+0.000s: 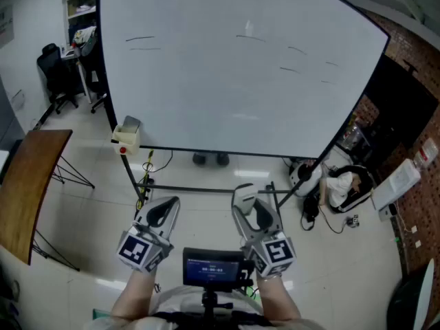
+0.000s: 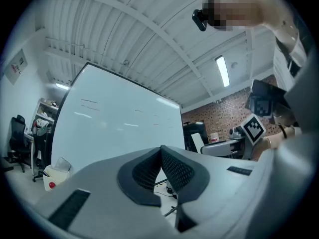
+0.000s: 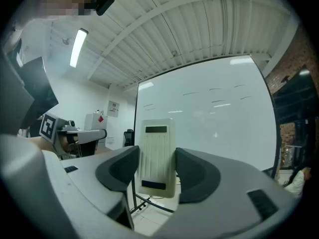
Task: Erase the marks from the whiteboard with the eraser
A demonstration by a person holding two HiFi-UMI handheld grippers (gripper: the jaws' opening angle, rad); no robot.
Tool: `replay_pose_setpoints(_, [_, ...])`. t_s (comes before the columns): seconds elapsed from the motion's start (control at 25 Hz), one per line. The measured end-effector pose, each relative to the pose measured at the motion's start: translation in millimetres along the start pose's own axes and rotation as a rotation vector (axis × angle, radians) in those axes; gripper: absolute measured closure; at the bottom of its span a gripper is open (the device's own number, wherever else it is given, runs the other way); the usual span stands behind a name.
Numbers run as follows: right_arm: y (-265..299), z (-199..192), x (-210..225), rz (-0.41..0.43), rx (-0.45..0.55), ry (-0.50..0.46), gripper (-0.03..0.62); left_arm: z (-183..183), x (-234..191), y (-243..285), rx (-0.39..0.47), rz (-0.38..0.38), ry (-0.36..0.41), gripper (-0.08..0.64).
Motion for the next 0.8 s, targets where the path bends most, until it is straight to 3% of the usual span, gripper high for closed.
replay_pose_setpoints(0.52, [16.6,-17.5,4.4,0.031,0.0,0.0,0.351,-19.4,-5.5,-0.1,-0.017,0.027,-0.004,0.565])
replay_pose_setpoints(0.8, [65.6,-9.9,19.4,0.047,0.019,0.01,0.351,-18.7,-42.4,29.0,-0.034,0.042,0.044,0.565])
Point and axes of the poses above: the fingertips, and each gripper's own axes: y forward along the fingers, x to its right, z out of its top, the point moved 5 cm from there along -y, backward along the fingers, and after that the axes turned 15 degrees about -z, right-handed, at the moved point
